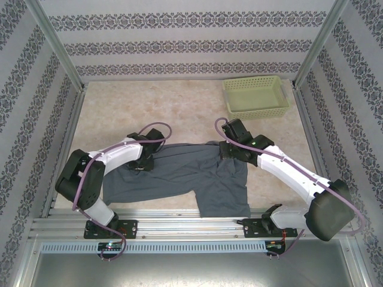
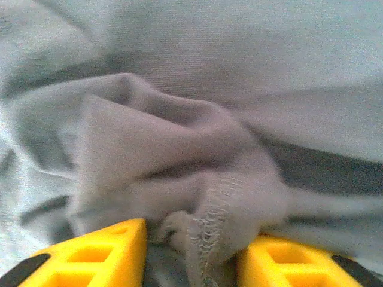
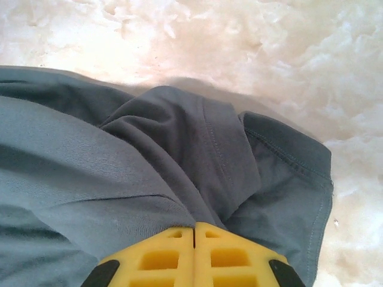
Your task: Fold the inside-out t-shirt
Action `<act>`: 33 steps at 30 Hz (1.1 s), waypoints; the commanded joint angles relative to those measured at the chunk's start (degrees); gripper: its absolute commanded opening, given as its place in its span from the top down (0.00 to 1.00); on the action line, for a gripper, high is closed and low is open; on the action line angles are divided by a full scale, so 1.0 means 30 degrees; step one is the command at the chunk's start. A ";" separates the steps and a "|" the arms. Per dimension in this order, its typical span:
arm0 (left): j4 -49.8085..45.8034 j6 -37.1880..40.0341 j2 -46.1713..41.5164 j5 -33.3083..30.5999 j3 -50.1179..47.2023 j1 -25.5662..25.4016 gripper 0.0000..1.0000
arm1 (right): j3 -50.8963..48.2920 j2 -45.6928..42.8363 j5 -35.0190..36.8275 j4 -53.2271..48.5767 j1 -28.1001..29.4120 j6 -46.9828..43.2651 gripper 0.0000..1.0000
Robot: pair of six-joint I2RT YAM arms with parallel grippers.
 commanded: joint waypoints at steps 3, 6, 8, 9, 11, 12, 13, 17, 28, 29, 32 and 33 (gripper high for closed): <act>0.1190 -0.0383 -0.2159 -0.0212 -0.1439 0.2037 0.70 | -0.0144 0.0287 0.0961 -0.1578 -0.0665 -0.1466 1.00; 0.1652 -0.0292 -0.2915 0.0258 -0.1886 0.2684 0.80 | -0.0127 0.0184 0.0840 -0.1809 -0.0664 -0.1810 1.00; 0.2295 -0.0158 -0.3373 0.1023 -0.2242 0.2847 0.85 | -0.0019 0.0175 0.0371 -0.1700 -0.0668 -0.1884 1.00; 0.2559 -0.0095 -0.3550 0.1405 -0.2348 0.2864 0.88 | 0.0073 0.0255 0.0061 -0.1565 -0.0664 -0.1889 1.00; 0.2883 -0.0092 -0.3678 0.2064 -0.2427 0.2860 0.92 | 0.0351 0.0608 -0.0341 -0.1351 -0.0664 -0.1848 1.00; 0.2986 -0.0142 -0.3746 0.2335 -0.2456 0.2845 0.95 | 0.0603 0.0999 -0.0422 -0.1205 -0.0665 -0.1817 1.00; 0.3090 -0.0176 -0.3815 0.2553 -0.2486 0.2851 0.96 | 0.0829 0.1285 -0.0431 -0.1124 -0.0664 -0.1776 1.00; 0.3814 -0.0238 -0.4876 0.3261 -0.3033 0.2892 1.00 | 0.2471 0.3435 -0.0109 -0.0674 -0.0998 -0.1629 1.00; 0.5197 -0.0330 -0.8299 0.4583 -0.4612 0.4060 1.00 | 0.5452 0.6966 0.3145 -0.2408 -0.1162 -0.2326 0.67; 0.5195 -0.0277 -0.8232 0.4642 -0.4519 0.4096 1.00 | 0.5104 0.6310 0.3142 -0.2503 -0.0943 -0.2346 0.66; 0.5199 -0.0071 -0.7947 0.4709 -0.4218 0.4125 1.00 | 0.3955 0.4137 0.3026 -0.3123 0.0175 -0.1646 0.62; 0.5199 -0.0033 -0.7844 0.4711 -0.4078 0.4124 1.00 | 0.3595 0.3478 0.2784 -0.3306 0.0693 -0.1152 0.60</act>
